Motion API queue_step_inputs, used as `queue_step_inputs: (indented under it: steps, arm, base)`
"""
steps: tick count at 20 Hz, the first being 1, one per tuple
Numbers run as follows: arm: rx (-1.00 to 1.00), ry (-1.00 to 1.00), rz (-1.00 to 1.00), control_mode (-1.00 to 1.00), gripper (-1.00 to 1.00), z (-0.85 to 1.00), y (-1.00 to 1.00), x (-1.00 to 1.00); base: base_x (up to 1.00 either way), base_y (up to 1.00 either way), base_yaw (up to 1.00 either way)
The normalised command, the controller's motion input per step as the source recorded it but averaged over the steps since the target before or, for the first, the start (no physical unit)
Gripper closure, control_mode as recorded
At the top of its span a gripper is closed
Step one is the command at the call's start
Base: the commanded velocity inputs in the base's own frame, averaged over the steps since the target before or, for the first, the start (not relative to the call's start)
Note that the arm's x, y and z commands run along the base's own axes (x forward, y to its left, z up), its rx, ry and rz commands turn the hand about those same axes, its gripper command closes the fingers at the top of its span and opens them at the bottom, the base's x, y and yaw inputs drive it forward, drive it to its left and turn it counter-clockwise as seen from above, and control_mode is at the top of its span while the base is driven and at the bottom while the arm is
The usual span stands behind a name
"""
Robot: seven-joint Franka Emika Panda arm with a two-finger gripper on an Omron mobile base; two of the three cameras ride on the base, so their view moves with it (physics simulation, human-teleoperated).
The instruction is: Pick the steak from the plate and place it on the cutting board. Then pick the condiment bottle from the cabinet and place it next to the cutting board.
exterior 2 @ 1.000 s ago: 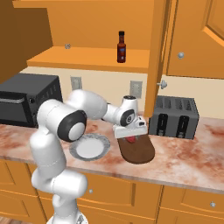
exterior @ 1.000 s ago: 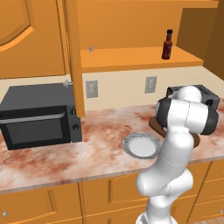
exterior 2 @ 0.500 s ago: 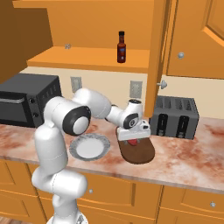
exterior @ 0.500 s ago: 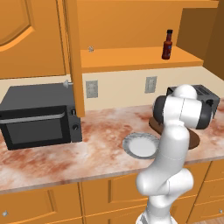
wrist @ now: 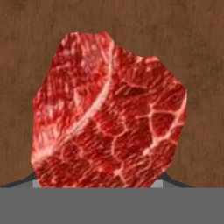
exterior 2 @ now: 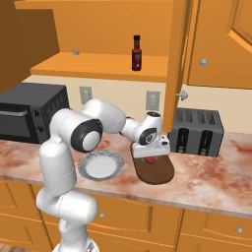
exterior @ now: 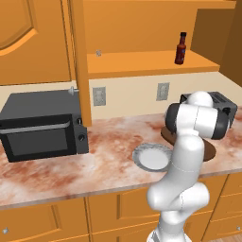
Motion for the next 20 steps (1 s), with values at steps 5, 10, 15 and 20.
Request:
queue_step_inputs:
  steps: [5, 10, 15, 20]
  arm:
    - [0.01, -0.02, 0.00, -1.00, -1.00, 0.12, 0.00, 0.00]
    - [0.01, -0.05, 0.00, -1.00, -1.00, 0.28, 0.00, -0.01]
    - [0.01, -0.07, 0.00, -1.00, -1.00, 0.27, 0.00, -0.02]
    - [0.01, -0.11, 0.00, -1.00, -1.00, 0.29, 0.01, -0.16]
  base:
    - [0.00, 0.00, 0.00]
    - [0.00, 0.00, 0.00]
    - [0.00, 0.00, 0.00]
    - [0.00, 0.00, 0.00]
